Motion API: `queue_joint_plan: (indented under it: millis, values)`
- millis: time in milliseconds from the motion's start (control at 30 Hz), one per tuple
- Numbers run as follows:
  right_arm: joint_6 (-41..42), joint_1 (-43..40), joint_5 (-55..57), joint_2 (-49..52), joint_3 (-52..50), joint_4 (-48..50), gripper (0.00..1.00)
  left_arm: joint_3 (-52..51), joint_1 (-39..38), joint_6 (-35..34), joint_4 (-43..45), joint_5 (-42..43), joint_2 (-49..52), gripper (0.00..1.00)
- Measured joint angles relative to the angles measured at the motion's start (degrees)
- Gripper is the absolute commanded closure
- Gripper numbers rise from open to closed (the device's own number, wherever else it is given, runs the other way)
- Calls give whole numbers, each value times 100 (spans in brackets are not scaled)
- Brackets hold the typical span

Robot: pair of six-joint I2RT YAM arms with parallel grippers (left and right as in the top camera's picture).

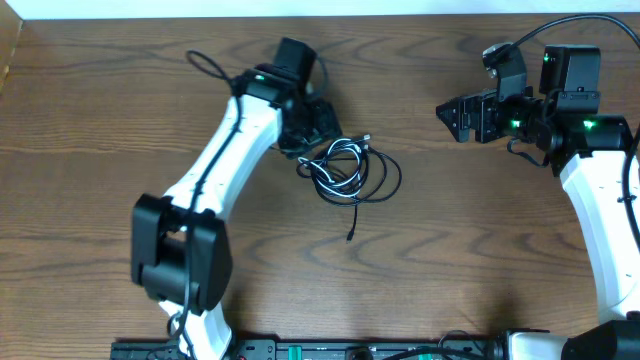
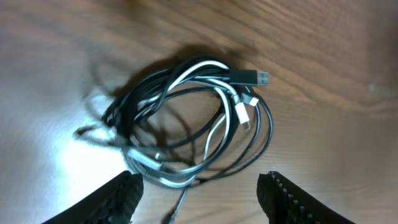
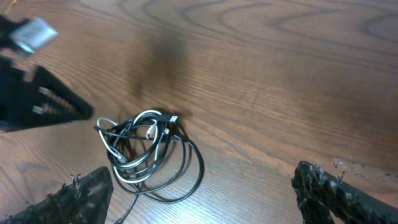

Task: Untangle cables
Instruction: 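Move the left gripper forward and down onto the cable bundle, then grasp a black cable with the left gripper and lift it upward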

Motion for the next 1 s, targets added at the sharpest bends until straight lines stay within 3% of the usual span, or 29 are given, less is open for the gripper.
queue_joint_plan:
  millis: [300,500,600,800,1000]
  values:
    - [2,0,0,0,0,-42,10,0,-144,2299,149,-210,756,37]
    - [4,2,0,0,0,-142,10,0,-144,3167,109,-234,999,57]
    - [22,2,0,0,0,-170,10,0,-144,3512,107,-236,997,62]
    - [116,2,0,2,0,-173,9,-2,-144,3919,101,-236,997,62]
    - [166,2,0,35,0,-175,9,-2,-144,4262,-48,-240,994,49]
